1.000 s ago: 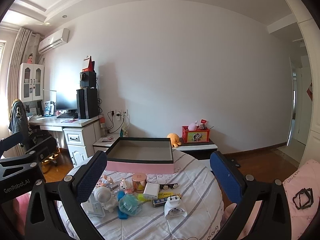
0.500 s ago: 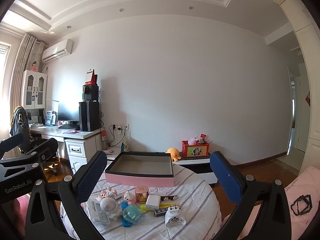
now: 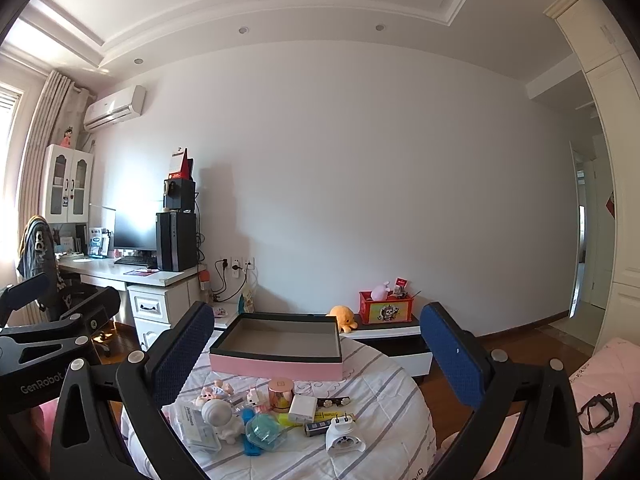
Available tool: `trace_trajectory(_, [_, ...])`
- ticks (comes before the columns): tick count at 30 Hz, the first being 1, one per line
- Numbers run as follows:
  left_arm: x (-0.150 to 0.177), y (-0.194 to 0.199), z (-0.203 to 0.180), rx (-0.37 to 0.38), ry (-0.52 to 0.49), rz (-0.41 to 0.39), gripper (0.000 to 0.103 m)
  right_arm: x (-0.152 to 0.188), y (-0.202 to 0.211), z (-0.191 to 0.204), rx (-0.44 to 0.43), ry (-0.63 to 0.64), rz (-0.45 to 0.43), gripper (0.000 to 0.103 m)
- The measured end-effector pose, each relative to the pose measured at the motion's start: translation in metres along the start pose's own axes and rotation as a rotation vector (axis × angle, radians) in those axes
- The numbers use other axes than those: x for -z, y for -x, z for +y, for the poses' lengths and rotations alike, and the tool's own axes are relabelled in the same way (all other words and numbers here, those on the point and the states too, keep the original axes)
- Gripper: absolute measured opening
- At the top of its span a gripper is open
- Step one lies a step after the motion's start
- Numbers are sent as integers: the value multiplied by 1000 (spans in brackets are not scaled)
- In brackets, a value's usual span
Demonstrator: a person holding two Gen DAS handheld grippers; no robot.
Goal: Organize rigid objects
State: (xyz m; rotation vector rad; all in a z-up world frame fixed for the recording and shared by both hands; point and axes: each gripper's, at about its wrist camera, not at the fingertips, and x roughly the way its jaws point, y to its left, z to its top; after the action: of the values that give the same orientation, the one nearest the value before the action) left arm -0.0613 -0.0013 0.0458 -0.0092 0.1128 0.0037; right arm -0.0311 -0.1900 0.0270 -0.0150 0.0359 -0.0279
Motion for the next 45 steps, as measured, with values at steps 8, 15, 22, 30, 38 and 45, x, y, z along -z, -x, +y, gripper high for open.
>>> trace_trajectory(8, [0, 6, -1, 2, -1, -7, 103, -3, 9, 4, 7, 5, -17, 103])
trace_trajectory(15, [0, 6, -2, 0, 4, -6, 103, -4, 12, 4, 6, 11, -25, 103])
trace_trajectory(22, [2, 6, -2, -1, 4, -6, 103, -4, 12, 3, 5, 11, -22, 103])
trace_trajectory(30, [5, -1, -2, 1, 3, 16, 103, 0, 10, 1, 9, 7, -8, 103])
trace_trajectory(38, [21, -27, 1, 4, 9, 69, 103, 14, -11, -7, 15, -7, 47, 103])
trace_trajectory(45, [55, -64, 10, 7, 31, 174, 103, 43, -44, -18, 17, -20, 140, 103])
